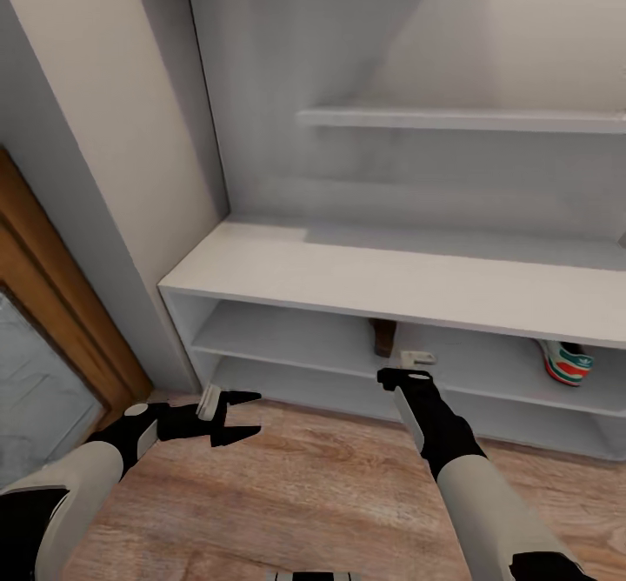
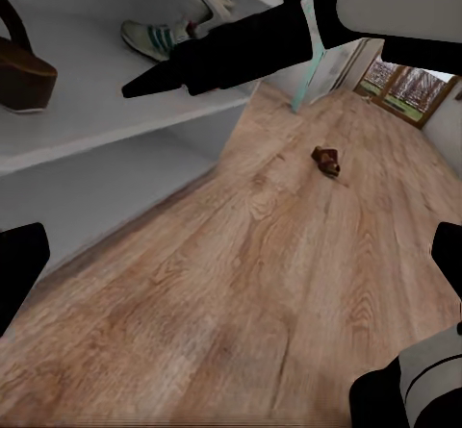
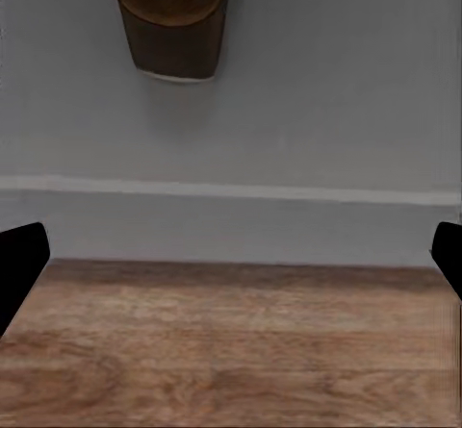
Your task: Pick up the two gym shoes and the two sandals from the corridor floor and place them onto the hallstand (shoe rack) in the corridor, making sure they are on the rack and not on the floor. Arrange them so the two gym shoes are next to each other and the two sandals are next to each other.
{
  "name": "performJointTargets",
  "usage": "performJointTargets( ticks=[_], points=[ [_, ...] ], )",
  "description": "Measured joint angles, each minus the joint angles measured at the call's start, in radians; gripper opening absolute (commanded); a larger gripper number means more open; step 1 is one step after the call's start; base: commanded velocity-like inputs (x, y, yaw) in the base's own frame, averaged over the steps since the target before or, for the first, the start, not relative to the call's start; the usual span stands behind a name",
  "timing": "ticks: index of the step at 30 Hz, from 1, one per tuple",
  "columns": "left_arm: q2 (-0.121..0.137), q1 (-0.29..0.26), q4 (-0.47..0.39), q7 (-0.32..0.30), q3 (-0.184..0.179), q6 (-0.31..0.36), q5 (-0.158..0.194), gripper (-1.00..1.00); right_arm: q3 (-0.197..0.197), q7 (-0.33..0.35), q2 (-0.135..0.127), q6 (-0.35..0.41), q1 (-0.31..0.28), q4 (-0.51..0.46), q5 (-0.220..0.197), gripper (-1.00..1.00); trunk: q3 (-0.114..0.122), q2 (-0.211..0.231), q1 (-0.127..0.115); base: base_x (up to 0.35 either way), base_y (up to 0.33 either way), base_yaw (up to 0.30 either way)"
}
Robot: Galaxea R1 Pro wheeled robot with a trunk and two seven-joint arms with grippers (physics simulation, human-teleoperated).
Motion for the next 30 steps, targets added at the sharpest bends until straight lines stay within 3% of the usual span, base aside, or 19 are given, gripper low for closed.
performJointTargets(
  ticks=[23,30],
  points=[
    [0.000,0.000,0.000,0.000,0.000,0.000,0.000,1.00,0.005,0.004,-0.002,0.000,0.000,-0.003,0.000,1.00,0.000,0.000,0.000,-0.331,0.000,0.000],
    [0.000,0.000,0.000,0.001,0.000,0.000,0.000,1.00,0.004,0.005,-0.003,-0.001,0.000,-0.001,0.000,1.00,0.000,0.000,0.000,-0.142,0.000,0.000]
  ],
)
